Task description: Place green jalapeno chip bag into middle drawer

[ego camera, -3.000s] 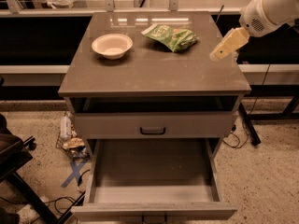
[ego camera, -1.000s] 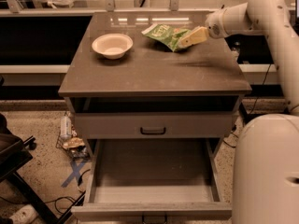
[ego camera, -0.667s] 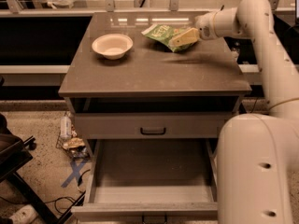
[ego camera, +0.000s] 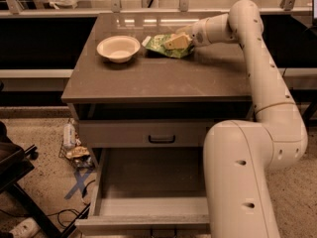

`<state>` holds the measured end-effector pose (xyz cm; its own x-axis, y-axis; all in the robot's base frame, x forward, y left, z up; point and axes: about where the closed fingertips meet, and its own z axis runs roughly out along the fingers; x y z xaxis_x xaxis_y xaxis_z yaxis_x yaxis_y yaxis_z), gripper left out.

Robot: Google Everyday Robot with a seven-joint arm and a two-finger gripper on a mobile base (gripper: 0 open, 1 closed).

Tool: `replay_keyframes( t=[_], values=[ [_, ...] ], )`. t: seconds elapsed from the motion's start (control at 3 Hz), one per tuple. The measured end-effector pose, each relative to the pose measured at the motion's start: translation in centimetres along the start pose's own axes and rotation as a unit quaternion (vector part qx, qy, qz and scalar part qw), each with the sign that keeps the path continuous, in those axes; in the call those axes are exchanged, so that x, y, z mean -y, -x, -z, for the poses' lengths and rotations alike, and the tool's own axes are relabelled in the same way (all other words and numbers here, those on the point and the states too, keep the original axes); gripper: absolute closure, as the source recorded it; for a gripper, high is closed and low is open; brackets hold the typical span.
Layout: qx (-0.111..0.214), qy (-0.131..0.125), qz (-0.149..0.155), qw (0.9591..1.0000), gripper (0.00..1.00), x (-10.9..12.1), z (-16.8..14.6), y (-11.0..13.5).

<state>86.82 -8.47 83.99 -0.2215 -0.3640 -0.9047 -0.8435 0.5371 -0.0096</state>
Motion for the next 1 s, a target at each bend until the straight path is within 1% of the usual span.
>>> replay_keyframes(
  t=[0.33, 0.67, 1.0],
  values=[
    [-0.015, -0.004, 0.004, 0.9999, 0.68, 0.04, -0.83, -0.17],
    [-0.015, -0.004, 0.004, 0.9999, 0.92, 0.03, -0.75, 0.02],
    [-0.015, -0.004, 0.004, 0.9999, 1.0, 0.01, -0.67, 0.19]
  ],
)
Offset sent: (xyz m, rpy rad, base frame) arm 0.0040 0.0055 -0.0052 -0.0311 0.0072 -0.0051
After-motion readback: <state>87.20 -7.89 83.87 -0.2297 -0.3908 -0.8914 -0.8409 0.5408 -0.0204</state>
